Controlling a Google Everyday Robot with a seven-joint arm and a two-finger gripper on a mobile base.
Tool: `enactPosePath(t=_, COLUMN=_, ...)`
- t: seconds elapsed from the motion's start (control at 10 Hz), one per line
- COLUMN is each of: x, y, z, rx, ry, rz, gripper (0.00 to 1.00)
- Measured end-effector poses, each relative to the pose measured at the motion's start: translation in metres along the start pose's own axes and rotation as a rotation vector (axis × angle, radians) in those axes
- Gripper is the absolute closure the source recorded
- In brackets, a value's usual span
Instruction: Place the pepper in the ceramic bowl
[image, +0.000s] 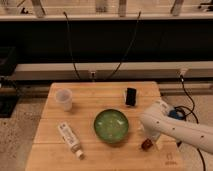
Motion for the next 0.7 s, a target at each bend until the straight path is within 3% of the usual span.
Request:
enactPosePath(t=0.4, x=0.009, y=0.006, z=0.007, rx=-0.015, ry=-0.008, rz=0.042, gripper=0.21)
enactPosePath(t=0.5, x=0.01, y=0.008, z=0.009, rx=-0.027, ry=-0.01, rz=0.051, gripper=0.25)
enactPosePath(t=0.7, x=0.011, y=0.009, z=0.013, rx=-0.046, ry=-0.019, rz=0.064, gripper=0.43)
